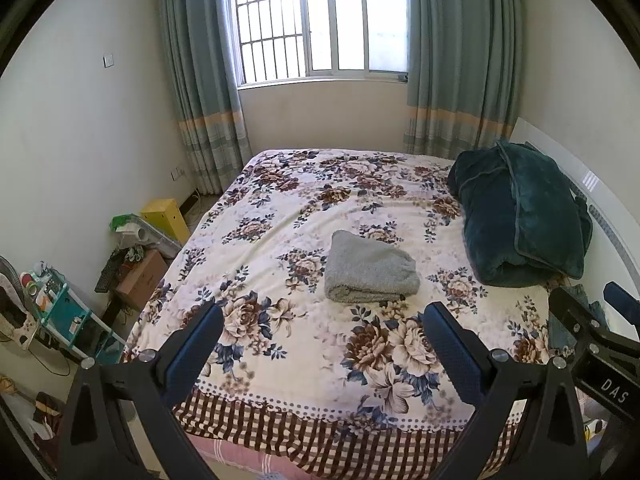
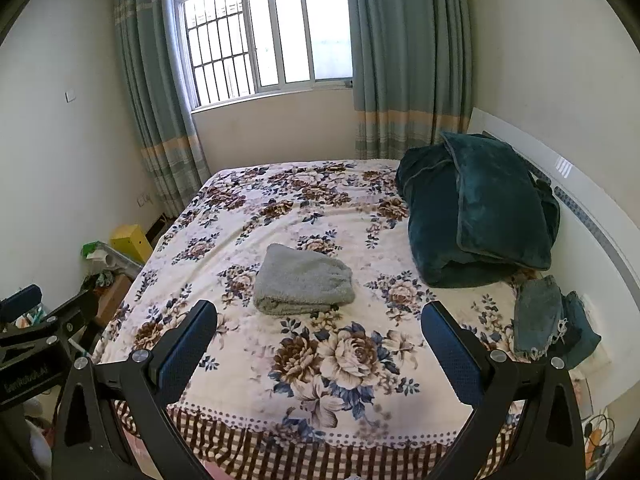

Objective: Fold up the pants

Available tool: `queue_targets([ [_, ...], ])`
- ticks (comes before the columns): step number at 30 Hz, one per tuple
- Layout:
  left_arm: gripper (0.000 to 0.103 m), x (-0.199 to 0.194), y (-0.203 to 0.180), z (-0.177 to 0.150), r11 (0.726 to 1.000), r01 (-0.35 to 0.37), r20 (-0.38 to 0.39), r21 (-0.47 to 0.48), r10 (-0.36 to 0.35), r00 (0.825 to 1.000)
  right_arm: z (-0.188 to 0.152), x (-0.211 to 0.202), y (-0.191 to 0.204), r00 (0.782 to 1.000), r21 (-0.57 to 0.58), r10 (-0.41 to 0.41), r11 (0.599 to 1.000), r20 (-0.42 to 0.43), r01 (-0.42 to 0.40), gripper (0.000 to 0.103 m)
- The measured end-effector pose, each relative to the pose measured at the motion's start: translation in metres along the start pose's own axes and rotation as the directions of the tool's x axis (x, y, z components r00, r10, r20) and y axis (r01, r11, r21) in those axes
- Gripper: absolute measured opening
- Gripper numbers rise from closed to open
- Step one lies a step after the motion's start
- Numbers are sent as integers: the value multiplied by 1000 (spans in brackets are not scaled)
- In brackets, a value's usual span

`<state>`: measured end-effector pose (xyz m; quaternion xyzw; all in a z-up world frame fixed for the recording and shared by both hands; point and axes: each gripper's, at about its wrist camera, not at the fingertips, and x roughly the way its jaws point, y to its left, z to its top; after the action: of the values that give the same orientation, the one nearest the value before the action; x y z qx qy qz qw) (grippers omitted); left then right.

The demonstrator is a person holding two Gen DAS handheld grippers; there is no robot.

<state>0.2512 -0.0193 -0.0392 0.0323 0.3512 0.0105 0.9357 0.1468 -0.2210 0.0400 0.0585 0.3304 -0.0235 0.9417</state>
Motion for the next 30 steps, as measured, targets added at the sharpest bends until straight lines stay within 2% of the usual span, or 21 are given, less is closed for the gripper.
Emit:
queue_targets([
  [30,102,-1,2,9,1000,6,7,6,-6,1000,5,2,-4,1000,2,0,1000,-9,0,103],
])
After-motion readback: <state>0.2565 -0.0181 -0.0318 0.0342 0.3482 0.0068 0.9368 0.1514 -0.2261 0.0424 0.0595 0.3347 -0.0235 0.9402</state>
